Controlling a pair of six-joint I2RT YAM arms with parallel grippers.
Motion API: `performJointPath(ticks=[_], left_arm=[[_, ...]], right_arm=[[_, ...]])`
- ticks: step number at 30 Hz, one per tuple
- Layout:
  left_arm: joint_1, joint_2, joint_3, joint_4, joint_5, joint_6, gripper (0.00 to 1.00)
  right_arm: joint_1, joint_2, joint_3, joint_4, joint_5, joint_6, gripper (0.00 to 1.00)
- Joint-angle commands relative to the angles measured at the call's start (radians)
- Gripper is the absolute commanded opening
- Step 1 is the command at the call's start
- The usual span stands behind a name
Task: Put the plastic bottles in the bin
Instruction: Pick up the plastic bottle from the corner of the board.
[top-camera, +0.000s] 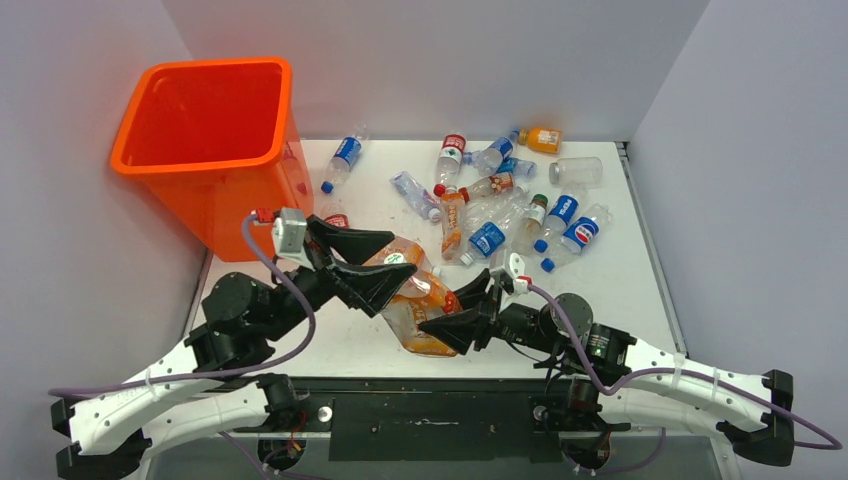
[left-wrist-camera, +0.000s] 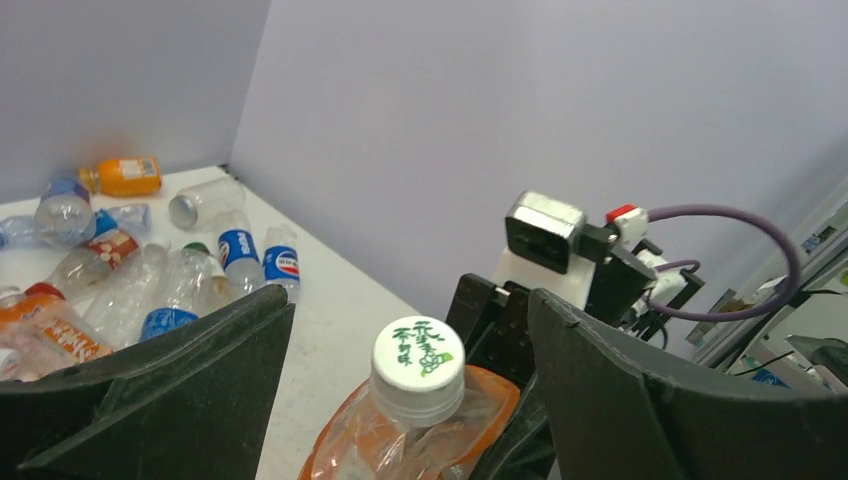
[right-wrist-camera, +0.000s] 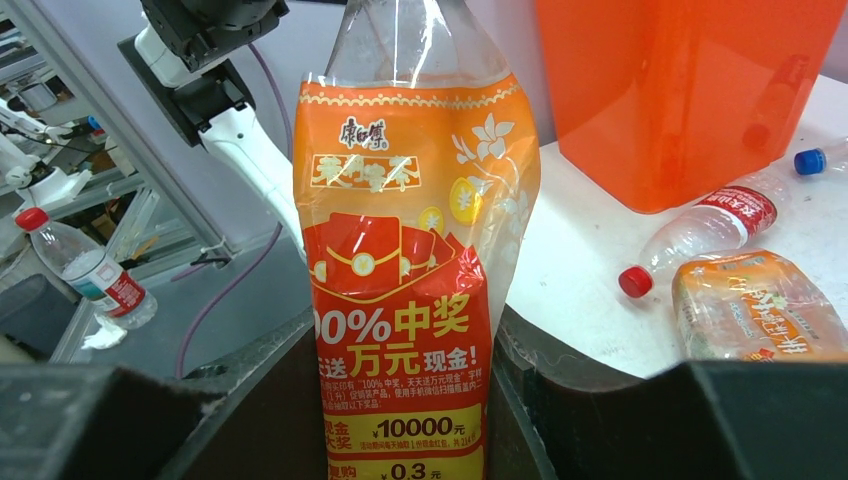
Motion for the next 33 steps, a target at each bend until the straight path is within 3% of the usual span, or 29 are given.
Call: performJointPath(ticks=[1,6,8,10,12,16,20,23,26,28,31,32,33], left_arm=[[0.016,0.013,0.024,-0.054,-0.007,-0.026,0.85],[0.044,-0.008,-0.002,-0.07,0.004,-0.051,0.79],[0.059,-0.006,-0.003,-0.069,0.034,-0.053,0.56],[0.068,0.0,0.004,-0.075,0.056,-0.053,0.44],[0.073,0.005,0.01,-0.082,0.076,-0.056,0.45],[0.075,0.028,0.017,-0.091,0.119,-0.067,0.7],[0.077,0.051,0.023,-0.11,0.149,-0.069,0.72],[0.078,0.058,0.02,-0.11,0.157,-0.066,0.53],[0.08,0.061,0.022,-0.11,0.169,-0.059,0.22],[0.083,0.065,0.031,-0.11,0.163,-0.056,0.0],[0.084,0.066,0.053,-0.165,0.118,-0.043,0.0],[0.085,0.064,0.061,-0.176,0.087,-0.034,0.0],[0.085,0.065,0.071,-0.192,0.053,-0.018,0.0]], right_arm=[[0.006,-0.011,-0.008,0.051,0.049,-0.024,0.24],[0.007,-0.014,-0.022,0.063,0.062,-0.02,0.23],[0.007,-0.01,-0.025,0.066,0.064,-0.021,0.23],[0.007,-0.007,-0.027,0.07,0.065,-0.02,0.23],[0.007,-0.007,-0.03,0.073,0.07,-0.019,0.23],[0.007,-0.005,-0.029,0.074,0.074,-0.017,0.23],[0.008,-0.006,-0.028,0.072,0.079,-0.017,0.23],[0.009,-0.009,-0.032,0.07,0.083,-0.017,0.23],[0.009,-0.009,-0.032,0.065,0.085,-0.018,0.24],[0.008,-0.005,-0.03,0.058,0.086,-0.016,0.31],[0.009,0.023,-0.007,0.006,0.072,-0.003,0.82],[0.009,0.036,0.008,-0.023,0.074,0.007,0.93],[0.009,0.047,0.022,-0.05,0.078,0.012,0.94]])
